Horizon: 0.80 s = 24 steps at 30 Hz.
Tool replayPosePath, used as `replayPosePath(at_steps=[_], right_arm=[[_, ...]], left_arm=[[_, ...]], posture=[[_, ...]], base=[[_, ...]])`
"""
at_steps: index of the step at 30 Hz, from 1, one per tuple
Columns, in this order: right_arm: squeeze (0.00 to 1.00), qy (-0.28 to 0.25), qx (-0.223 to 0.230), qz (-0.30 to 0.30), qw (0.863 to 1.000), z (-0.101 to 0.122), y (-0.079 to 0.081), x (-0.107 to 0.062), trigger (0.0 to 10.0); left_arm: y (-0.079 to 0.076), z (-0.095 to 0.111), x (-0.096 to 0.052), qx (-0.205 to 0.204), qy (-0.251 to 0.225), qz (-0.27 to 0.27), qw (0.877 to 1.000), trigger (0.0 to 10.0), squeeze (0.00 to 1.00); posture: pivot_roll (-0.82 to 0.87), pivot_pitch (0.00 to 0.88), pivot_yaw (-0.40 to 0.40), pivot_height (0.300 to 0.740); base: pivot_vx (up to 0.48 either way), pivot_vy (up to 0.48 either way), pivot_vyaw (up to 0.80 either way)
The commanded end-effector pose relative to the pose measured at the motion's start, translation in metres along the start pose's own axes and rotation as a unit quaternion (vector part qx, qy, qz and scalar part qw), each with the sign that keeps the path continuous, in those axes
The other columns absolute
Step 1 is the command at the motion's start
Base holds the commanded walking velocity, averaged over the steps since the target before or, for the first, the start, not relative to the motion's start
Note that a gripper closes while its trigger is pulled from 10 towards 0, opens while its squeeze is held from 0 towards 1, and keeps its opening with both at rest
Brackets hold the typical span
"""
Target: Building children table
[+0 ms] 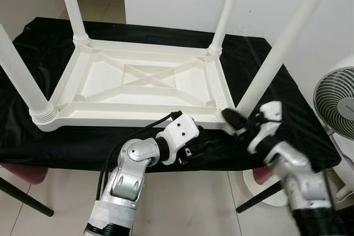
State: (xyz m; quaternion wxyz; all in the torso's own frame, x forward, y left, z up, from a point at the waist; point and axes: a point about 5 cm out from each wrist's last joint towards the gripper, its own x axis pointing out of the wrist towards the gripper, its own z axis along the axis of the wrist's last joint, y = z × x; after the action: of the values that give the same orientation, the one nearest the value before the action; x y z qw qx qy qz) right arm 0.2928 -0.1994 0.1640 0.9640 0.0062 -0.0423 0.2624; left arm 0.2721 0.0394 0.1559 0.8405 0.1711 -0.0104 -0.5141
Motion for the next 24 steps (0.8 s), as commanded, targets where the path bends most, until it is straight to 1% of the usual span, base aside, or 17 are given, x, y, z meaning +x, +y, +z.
replayPosePath(at_steps=[1, 4, 6, 8, 9, 10, 11, 12, 14, 15, 16, 18, 19, 20, 22, 23, 24], right_arm=[[0.00, 0.006, -0.004, -0.003, 1.000, -0.003, -0.004, -0.002, 10.0], [0.00, 0.011, -0.018, -0.013, 1.000, 0.003, -0.020, -0.003, 10.0], [0.00, 0.011, -0.026, -0.015, 1.000, 0.005, -0.025, -0.002, 10.0], [0.00, 0.011, -0.026, -0.015, 1.000, 0.005, -0.025, -0.002, 10.0], [0.00, 0.012, -0.038, -0.022, 0.999, 0.006, -0.031, -0.001, 10.0], [0.00, 0.012, -0.038, -0.022, 0.999, 0.006, -0.031, -0.001, 10.0], [0.00, 0.012, -0.051, -0.045, 0.998, 0.006, -0.039, 0.001, 10.0], [0.00, 0.012, -0.051, -0.045, 0.998, 0.006, -0.039, 0.001, 10.0], [0.00, 0.010, -0.076, -0.097, 0.992, 0.004, -0.050, 0.005, 10.0], [0.00, 0.010, -0.076, -0.097, 0.992, 0.004, -0.050, 0.005, 10.0], [0.00, 0.000, -0.083, -0.118, 0.989, 0.004, -0.052, 0.007, 10.0], [0.00, 0.000, -0.083, -0.118, 0.989, 0.004, -0.052, 0.007, 10.0], [0.00, -0.024, -0.088, -0.146, 0.985, 0.007, -0.052, 0.009, 10.0], [0.00, -0.060, -0.078, -0.169, 0.981, 0.010, -0.045, 0.011, 10.0], [0.00, -0.060, -0.078, -0.169, 0.981, 0.010, -0.045, 0.011, 10.0], [0.00, -0.089, -0.063, -0.186, 0.976, 0.012, -0.038, 0.012, 10.0], [0.00, -0.103, -0.042, -0.180, 0.977, 0.010, -0.026, 0.015, 10.0]], left_arm=[[0.008, -0.001, 0.001, -0.006, -0.001, 0.130, 0.992, 10.0, 0.00], [0.007, -0.002, 0.002, -0.007, 0.003, 0.130, 0.991, 10.0, 0.00], [0.007, -0.002, 0.003, -0.005, 0.006, 0.131, 0.991, 10.0, 0.00], [0.007, -0.002, 0.003, -0.005, 0.006, 0.131, 0.991, 10.0, 0.00], [0.007, -0.003, 0.005, -0.006, 0.010, 0.134, 0.991, 10.0, 0.00], [0.007, -0.003, 0.005, -0.006, 0.010, 0.134, 0.991, 10.0, 0.00], [0.009, -0.004, 0.006, -0.008, 0.014, 0.141, 0.990, 10.0, 0.00], [0.009, -0.004, 0.006, -0.008, 0.014, 0.141, 0.990, 10.0, 0.00], [0.018, -0.005, 0.007, -0.009, 0.026, 0.176, 0.984, 10.0, 0.00], [0.018, -0.005, 0.007, -0.009, 0.026, 0.176, 0.984, 10.0, 0.00], [0.022, -0.007, 0.007, -0.011, 0.031, 0.194, 0.981, 10.0, 0.00], [0.022, -0.007, 0.007, -0.011, 0.031, 0.194, 0.981, 10.0, 0.00], [0.027, -0.008, 0.007, -0.015, 0.038, 0.215, 0.976, 10.0, 0.00], [0.035, -0.010, 0.007, -0.024, 0.046, 0.243, 0.969, 10.0, 0.00], [0.035, -0.010, 0.007, -0.024, 0.046, 0.243, 0.969, 10.0, 0.00], [0.041, -0.010, 0.006, -0.029, 0.051, 0.264, 0.963, 10.0, 0.00], [0.046, -0.011, 0.005, -0.031, 0.055, 0.279, 0.958, 10.0, 0.00]], posture=[[0.11, 0.053, -0.060, 0.740], [0.10, 0.057, -0.047, 0.740], [0.09, 0.057, -0.043, 0.740], [0.09, 0.057, -0.043, 0.740], [0.09, 0.056, -0.035, 0.740], [0.09, 0.056, -0.035, 0.740], [0.09, 0.056, -0.035, 0.740], [0.09, 0.056, -0.035, 0.740], [0.09, 0.057, -0.031, 0.740], [0.09, 0.057, -0.031, 0.740], [0.09, 0.057, -0.031, 0.740], [0.09, 0.057, -0.031, 0.740], [0.09, 0.056, -0.030, 0.740], [0.10, 0.058, -0.032, 0.740], [0.10, 0.058, -0.032, 0.740], [0.10, 0.058, -0.032, 0.740], [0.10, 0.060, -0.034, 0.740]], base=[[0.000, 0.000, 0.00], [0.000, 0.000, 0.00], [0.000, 0.000, 0.00], [0.000, 0.000, 0.00], [0.000, 0.000, 0.00], [0.000, 0.000, 0.00], [0.000, 0.000, 0.00], [0.000, 0.000, 0.00], [0.000, 0.000, 0.00], [0.000, 0.000, 0.00], [0.000, 0.000, 0.00], [0.000, 0.000, 0.00], [0.000, 0.000, 0.00], [0.000, 0.000, 0.00], [0.000, 0.000, 0.00], [0.000, 0.000, 0.00], [0.000, 0.000, 0.00]])
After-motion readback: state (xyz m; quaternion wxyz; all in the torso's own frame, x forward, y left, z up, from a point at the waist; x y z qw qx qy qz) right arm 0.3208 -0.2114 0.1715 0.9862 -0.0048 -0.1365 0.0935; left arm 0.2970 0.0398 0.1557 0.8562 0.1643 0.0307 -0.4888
